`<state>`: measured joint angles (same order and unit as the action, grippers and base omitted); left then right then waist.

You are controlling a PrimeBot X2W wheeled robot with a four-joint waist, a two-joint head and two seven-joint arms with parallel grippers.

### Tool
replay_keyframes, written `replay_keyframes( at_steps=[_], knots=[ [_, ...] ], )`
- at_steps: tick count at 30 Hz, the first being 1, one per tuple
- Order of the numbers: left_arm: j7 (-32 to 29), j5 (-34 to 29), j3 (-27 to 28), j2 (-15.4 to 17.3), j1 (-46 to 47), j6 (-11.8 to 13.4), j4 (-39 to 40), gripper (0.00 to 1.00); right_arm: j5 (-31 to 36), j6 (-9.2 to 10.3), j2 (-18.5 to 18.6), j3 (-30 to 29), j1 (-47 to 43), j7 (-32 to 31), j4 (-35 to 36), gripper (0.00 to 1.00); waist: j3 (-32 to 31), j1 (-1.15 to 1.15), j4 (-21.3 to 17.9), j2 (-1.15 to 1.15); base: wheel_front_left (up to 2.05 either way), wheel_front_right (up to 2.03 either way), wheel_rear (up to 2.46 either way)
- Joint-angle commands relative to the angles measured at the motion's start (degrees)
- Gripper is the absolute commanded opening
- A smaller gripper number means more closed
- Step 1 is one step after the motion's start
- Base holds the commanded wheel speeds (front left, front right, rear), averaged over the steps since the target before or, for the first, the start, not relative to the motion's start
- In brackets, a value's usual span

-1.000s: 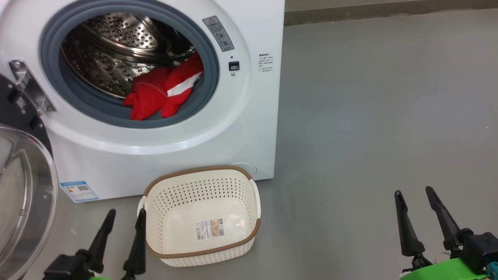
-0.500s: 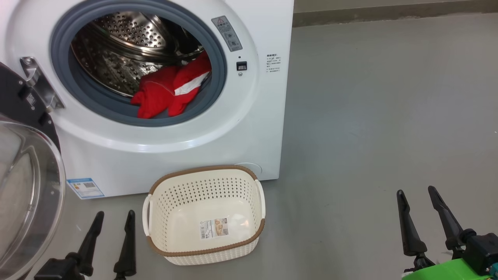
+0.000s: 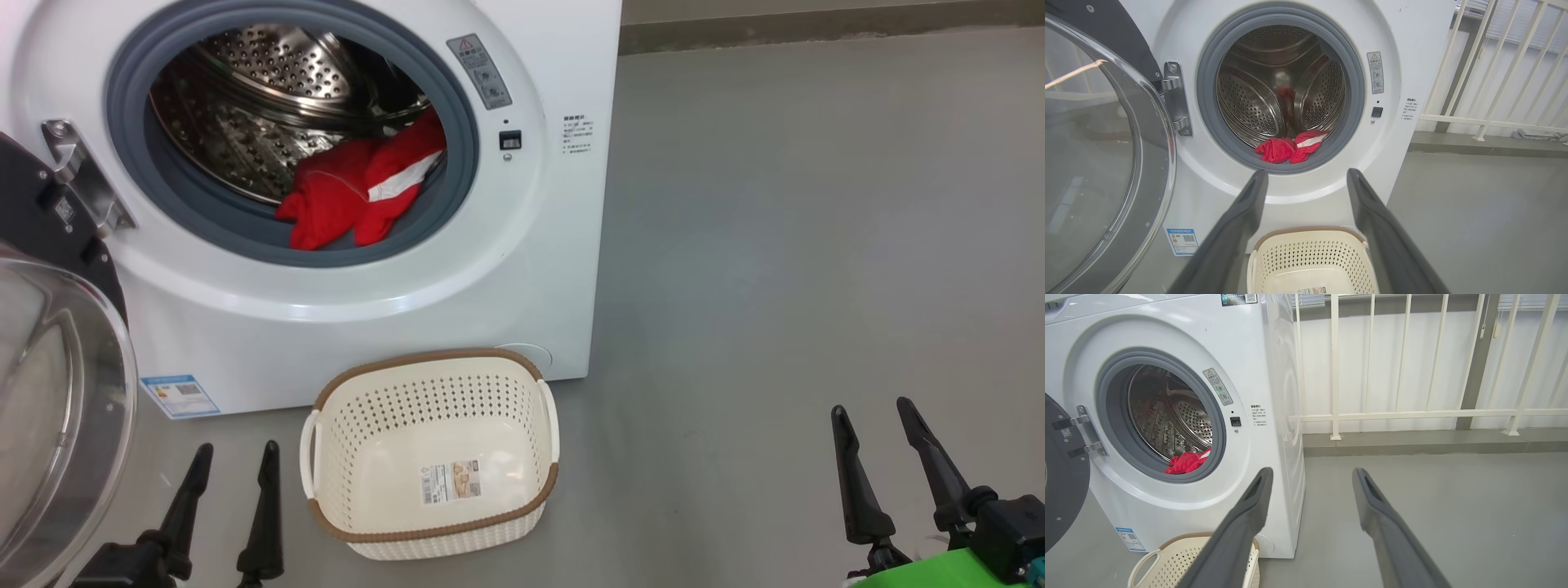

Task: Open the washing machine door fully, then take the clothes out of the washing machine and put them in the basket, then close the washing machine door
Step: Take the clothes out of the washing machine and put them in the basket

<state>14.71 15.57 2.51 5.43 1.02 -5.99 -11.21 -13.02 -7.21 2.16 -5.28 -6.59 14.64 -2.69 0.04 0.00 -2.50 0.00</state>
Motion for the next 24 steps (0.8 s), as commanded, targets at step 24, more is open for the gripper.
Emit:
replay_keyframes(
  at_steps=[24],
  knots=[
    [0.29, -1.06, 1.61, -0.81, 1.42, -0.11, 3.50, 1.00, 0.05, -0.28, 0.72, 2.46, 1.36, 0.36, 0.93, 1.00, 0.80, 0.00, 0.46, 0.00, 1.04, -1.04, 0.00]
  ],
)
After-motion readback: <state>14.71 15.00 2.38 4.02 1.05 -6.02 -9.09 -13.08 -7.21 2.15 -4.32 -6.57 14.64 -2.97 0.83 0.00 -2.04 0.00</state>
